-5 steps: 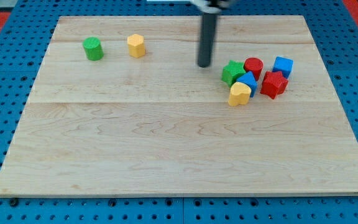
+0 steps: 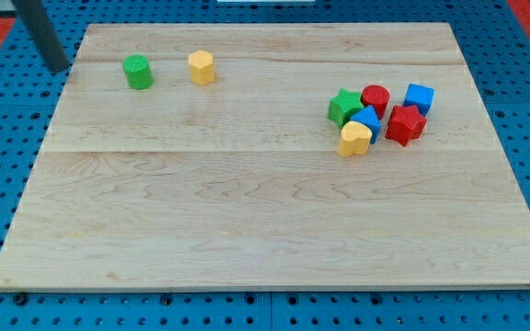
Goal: Move the green circle diagonally top left to the heart
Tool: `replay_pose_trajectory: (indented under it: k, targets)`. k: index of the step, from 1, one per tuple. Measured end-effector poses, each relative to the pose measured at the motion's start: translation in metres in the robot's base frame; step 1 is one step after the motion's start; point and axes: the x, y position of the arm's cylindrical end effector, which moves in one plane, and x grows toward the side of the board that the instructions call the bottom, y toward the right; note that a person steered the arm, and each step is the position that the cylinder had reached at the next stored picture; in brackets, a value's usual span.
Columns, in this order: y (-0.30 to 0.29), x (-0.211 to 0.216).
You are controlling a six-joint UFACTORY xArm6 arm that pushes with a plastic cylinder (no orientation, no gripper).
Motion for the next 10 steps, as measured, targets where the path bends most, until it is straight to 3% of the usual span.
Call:
replay_pose_trajectory:
  k: [1, 2, 3, 4, 5, 6, 7, 8, 9, 10]
  targets:
    - [0.089, 0.031]
    - [0.183, 0.100]
    - [0.163, 0.099]
    - [0.077, 0.071]
    - [0.119, 0.036]
    - [0.238, 0.041]
    - [0.331, 0.097]
    - [0.274, 0.104]
    - [0.253, 0.143]
    - [0.288, 0.139]
